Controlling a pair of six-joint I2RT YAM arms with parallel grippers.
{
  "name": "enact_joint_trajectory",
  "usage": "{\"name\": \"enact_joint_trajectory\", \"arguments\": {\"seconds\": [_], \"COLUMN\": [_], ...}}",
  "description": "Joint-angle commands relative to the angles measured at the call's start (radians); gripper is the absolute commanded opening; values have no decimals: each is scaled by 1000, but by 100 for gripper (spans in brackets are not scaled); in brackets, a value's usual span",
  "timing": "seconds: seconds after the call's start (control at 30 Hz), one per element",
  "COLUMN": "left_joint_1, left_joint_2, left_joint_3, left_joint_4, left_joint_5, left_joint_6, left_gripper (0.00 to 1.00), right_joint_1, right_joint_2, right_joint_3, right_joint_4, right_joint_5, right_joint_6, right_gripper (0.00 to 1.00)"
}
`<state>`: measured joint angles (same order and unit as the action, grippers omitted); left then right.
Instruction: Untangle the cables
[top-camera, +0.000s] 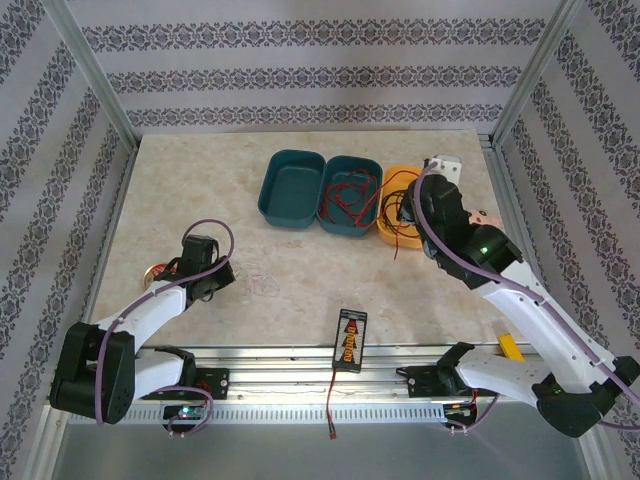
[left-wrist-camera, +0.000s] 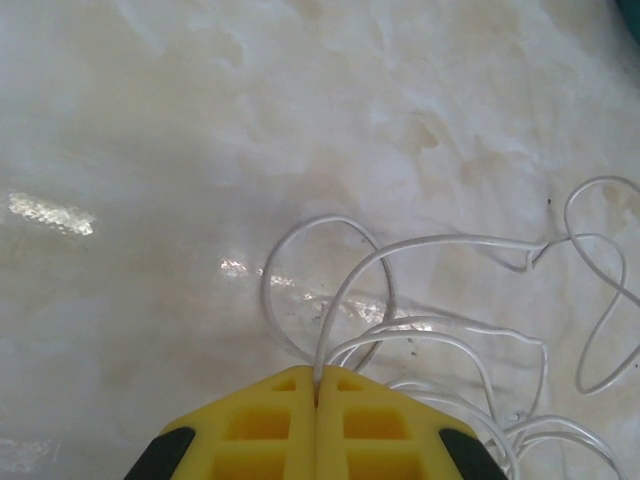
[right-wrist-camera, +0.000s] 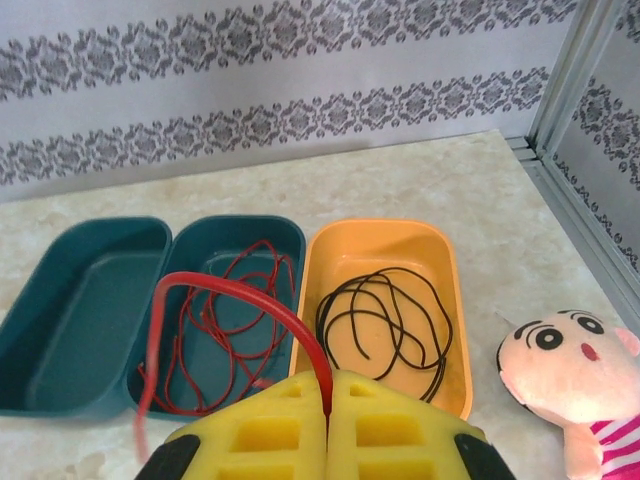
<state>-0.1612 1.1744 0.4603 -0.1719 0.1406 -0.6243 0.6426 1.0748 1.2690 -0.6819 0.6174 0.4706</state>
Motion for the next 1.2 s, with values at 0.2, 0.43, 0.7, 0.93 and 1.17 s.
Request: {"name": "enact_joint_trajectory", "arguments": {"seconds": [0.2, 0.43, 0.7, 0.93, 1.17], "left_joint_1": [16, 17, 15, 16, 16], "left_joint_2": [-25, -21, -31, -23, -23], "left_joint_3": [4, 1, -1, -2, 8], "left_joint_4": [9, 28, 21, 26, 25], "left_joint_5": [57, 82, 89, 96, 101], "left_joint_6": [31, 17, 12, 2, 0], "left_gripper": [0, 0, 0, 0, 0], "right_joint_1": [-45, -97, -153, -189, -222], "right_joint_2": [142, 296, 454, 541, 593], "right_joint_3": [122, 254, 390, 431, 425], "right_joint_4": [19, 21, 8, 1, -4], "right_joint_5": [-87, -144, -197, -250, -292], "right_joint_6": [-81, -127, -142, -132, -119], "right_gripper": [0, 0, 0, 0, 0]}}
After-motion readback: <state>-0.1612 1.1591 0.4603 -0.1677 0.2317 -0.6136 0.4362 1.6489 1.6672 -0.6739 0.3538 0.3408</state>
